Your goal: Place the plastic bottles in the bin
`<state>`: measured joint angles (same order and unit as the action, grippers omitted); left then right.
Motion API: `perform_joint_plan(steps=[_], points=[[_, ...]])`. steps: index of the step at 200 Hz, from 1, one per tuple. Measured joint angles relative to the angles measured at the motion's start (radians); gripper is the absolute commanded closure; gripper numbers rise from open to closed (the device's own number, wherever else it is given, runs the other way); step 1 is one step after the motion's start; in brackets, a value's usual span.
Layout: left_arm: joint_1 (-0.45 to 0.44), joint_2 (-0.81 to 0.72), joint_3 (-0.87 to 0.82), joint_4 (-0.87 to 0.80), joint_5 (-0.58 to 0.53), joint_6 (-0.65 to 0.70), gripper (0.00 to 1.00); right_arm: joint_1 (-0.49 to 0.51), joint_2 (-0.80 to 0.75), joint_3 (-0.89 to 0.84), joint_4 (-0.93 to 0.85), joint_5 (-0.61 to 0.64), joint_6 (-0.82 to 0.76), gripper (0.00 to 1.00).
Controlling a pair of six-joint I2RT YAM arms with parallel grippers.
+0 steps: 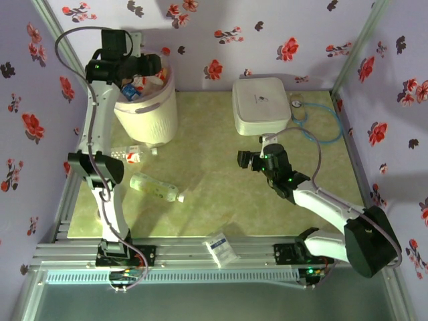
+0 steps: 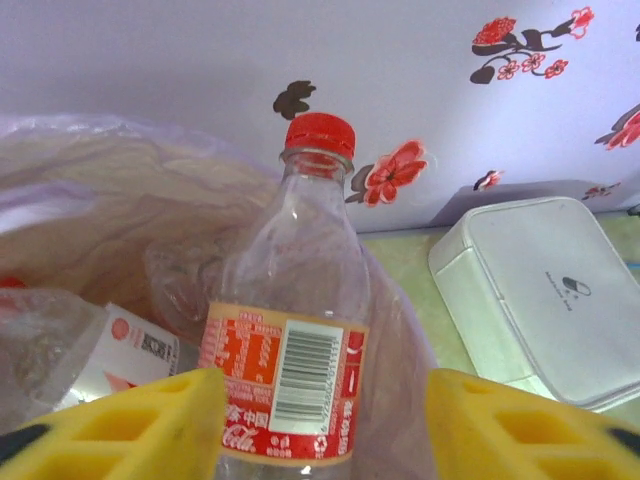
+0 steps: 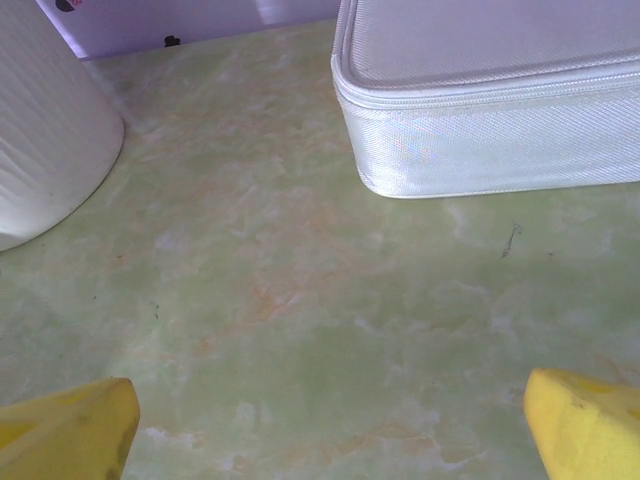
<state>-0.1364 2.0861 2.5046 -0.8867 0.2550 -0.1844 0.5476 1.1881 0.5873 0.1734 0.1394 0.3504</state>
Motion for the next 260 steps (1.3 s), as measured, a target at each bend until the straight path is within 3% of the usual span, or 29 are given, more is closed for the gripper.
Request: perform_joint_plan(steps=[48, 82, 124, 134, 158, 207, 223, 260], points=[[0.004, 0.026, -0.117, 0.085, -0.004, -0.019, 0.73, 0.000, 0.000, 0.000, 0.000, -0.013, 0.017, 0.01], [0.019, -0.072, -0.327, 0.245, 0.038, -0.024, 0.74, 0.000, 0.012, 0.000, 0.000, -0.016, 0.021, 0.01], [0.045, -0.075, -0.361, 0.312, 0.098, -0.043, 0.74, 0.000, 0.035, 0.000, 0.000, -0.032, 0.021, 0.01], [0.046, -0.075, -0.361, 0.316, 0.108, -0.051, 0.70, 0.000, 0.035, 0.000, 0.000, -0.035, 0.021, 0.01], [0.047, -0.071, -0.350, 0.309, 0.120, -0.066, 0.45, 0.000, 0.035, 0.000, 0.001, -0.043, 0.021, 0.01], [0.045, -0.064, -0.304, 0.212, 0.100, -0.037, 0.07, 0.000, 0.035, 0.000, 0.002, -0.058, 0.017, 0.01], [0.045, -0.070, -0.286, 0.170, 0.080, -0.011, 0.00, 0.000, 0.035, 0.000, 0.009, -0.065, 0.016, 0.01], [0.045, -0.224, -0.344, 0.125, 0.010, 0.015, 0.00, 0.000, 0.065, 0.000, 0.052, -0.090, 0.017, 0.01]])
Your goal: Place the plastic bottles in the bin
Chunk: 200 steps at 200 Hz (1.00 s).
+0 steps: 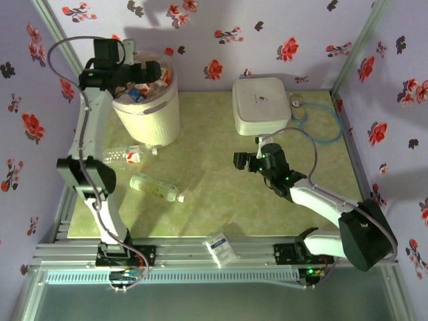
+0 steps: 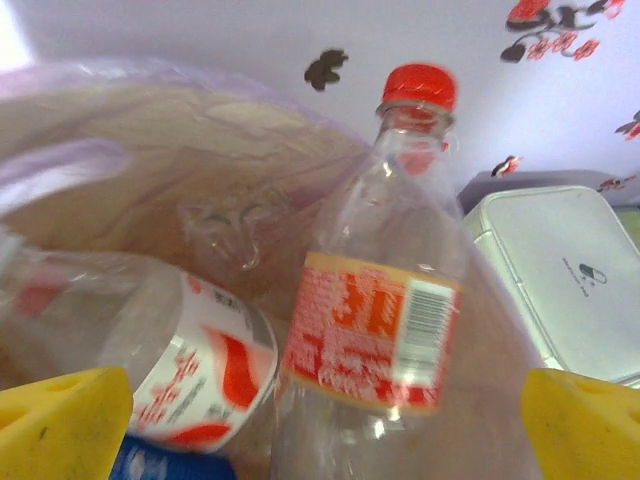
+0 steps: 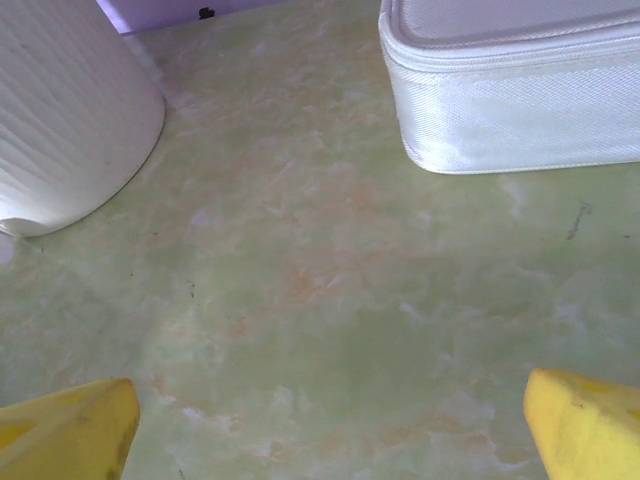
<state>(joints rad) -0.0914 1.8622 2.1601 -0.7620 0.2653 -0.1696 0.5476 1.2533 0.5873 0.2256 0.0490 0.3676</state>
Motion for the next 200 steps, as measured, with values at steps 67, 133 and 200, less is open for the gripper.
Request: perform_joint_plan(steps=[67, 133, 200], points=[[-0.026, -0.717, -0.608, 0.099, -0.091, -0.116, 0.00, 0.000, 0.116, 0.011, 0.070, -0.024, 0.004, 0.01], [-0.145, -0.942, -1.097, 0.065, -0.155, -0.484, 0.00, 0.000, 0.241, 0.094, 0.118, -0.024, 0.005, 0.01], [-0.351, -1.008, -1.511, 0.112, -0.189, -0.984, 0.12, 0.000, 0.305, 0.150, 0.122, -0.026, 0.030, 0.01]])
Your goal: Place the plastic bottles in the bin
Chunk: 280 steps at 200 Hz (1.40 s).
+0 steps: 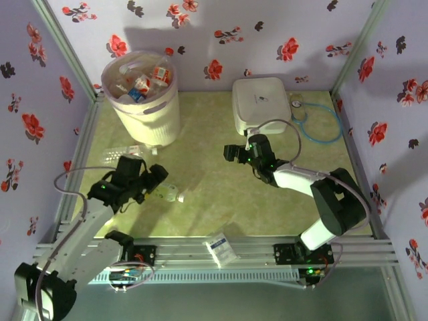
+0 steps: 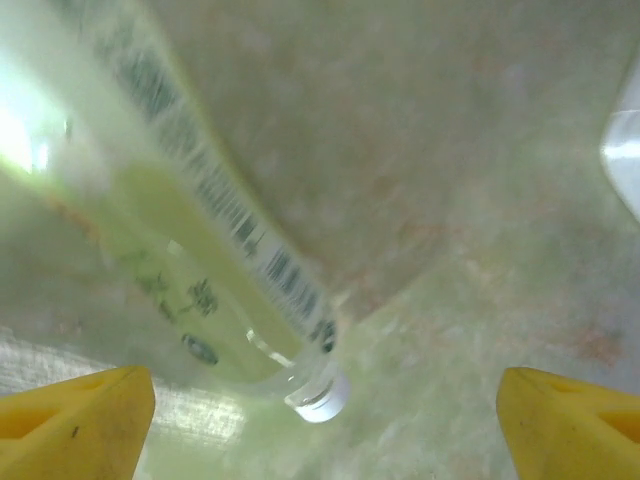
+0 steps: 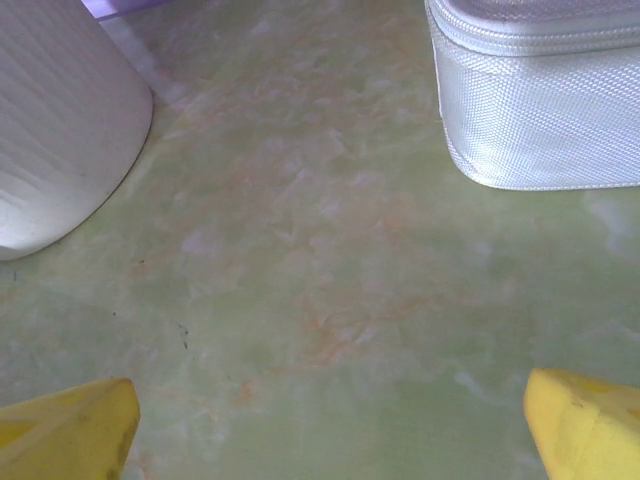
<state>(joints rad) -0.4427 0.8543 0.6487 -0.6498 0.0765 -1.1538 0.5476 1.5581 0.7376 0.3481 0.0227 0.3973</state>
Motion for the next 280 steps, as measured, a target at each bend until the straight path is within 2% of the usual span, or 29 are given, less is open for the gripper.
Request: perform_joint_plan(steps=[23, 52, 90, 118, 148, 219, 280], points=[[-0.075, 0.007, -0.056, 0.024, -0.024, -0.129, 0.12, 0.000, 0.000, 0.000, -0.001, 0.005, 0.000, 0.01], [-0.100, 0.021, -0.123, 0.097, -0.060, -0.241, 0.12, 0.000, 0.000, 0.000, -0.002, 0.011, 0.000, 0.01], [-0.090, 0.094, -0.140, 0.180, -0.149, -0.280, 0.12, 0.000, 0.000, 0.000, -0.002, 0.011, 0.000, 0.01], [-0.084, 0.213, -0.108, 0.228, -0.216, -0.282, 0.12, -0.001, 0.000, 0.000, -0.002, 0.011, 0.000, 0.01], [-0.084, 0.294, -0.100, 0.288, -0.267, -0.314, 0.21, -0.001, -0.001, 0.000, -0.005, 0.018, -0.001, 0.01], [-0.097, 0.309, -0.107, 0.328, -0.362, -0.372, 0.46, -0.001, -0.023, -0.013, -0.023, 0.032, -0.004, 0.01], [-0.097, 0.235, -0.085, 0.254, -0.422, -0.370, 0.49, -0.001, -0.023, -0.013, -0.035, 0.033, -0.011, 0.01]])
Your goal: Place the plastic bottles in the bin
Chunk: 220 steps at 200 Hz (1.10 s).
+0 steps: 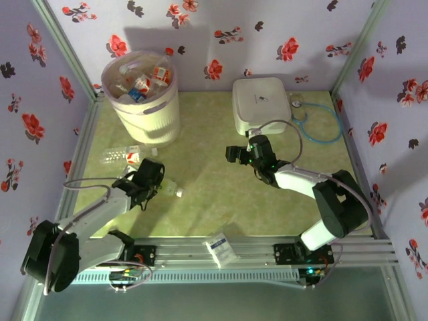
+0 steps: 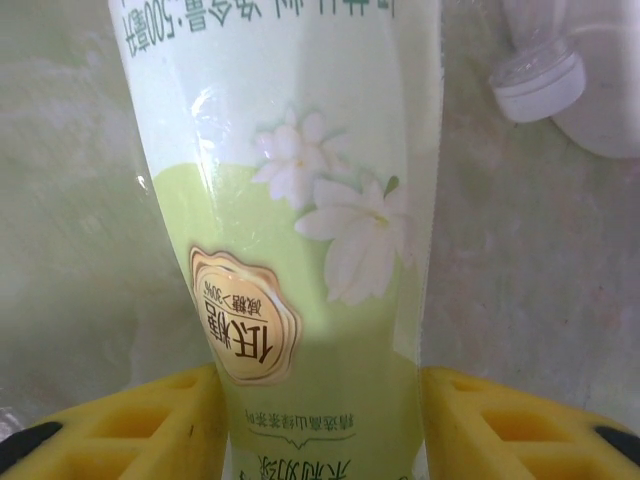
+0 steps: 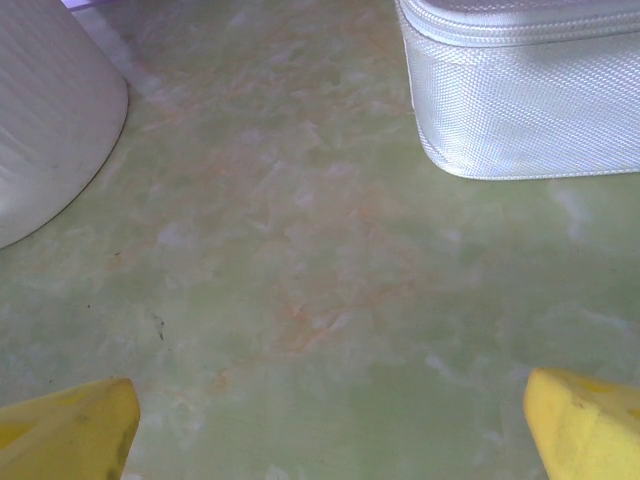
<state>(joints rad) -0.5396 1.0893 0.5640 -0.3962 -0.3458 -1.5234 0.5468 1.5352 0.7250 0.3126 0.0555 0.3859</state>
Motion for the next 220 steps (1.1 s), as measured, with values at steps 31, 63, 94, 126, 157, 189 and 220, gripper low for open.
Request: perform_joint_plan(steps=[31, 63, 94, 126, 157, 189, 220], points=[[0.000, -0.057, 0.109, -0.106, -0.059, 0.059, 0.54, 0.000, 0.000, 0.000, -0.007, 0.001, -0.013, 0.01], [0.007, -0.161, 0.271, -0.222, -0.156, 0.226, 0.58, 0.000, 0.000, 0.000, -0.007, 0.004, -0.019, 0.01], [0.078, -0.234, 0.476, -0.273, -0.201, 0.501, 0.68, 0.000, 0.000, 0.000, -0.008, 0.004, -0.019, 0.01], [0.195, -0.180, 0.726, -0.271, -0.157, 0.784, 0.73, 0.000, 0.000, 0.000, -0.013, 0.004, -0.019, 0.01], [0.274, 0.011, 0.993, -0.234, -0.033, 1.032, 0.80, 0.000, -0.034, -0.012, -0.023, 0.004, -0.017, 0.01], [0.329, 0.204, 1.116, -0.116, 0.076, 1.183, 0.88, 0.000, -0.127, -0.055, -0.043, 0.008, -0.015, 0.01], [0.380, 0.380, 1.243, -0.029, 0.120, 1.255, 0.96, 0.000, -0.224, -0.116, -0.068, 0.029, -0.015, 0.01]])
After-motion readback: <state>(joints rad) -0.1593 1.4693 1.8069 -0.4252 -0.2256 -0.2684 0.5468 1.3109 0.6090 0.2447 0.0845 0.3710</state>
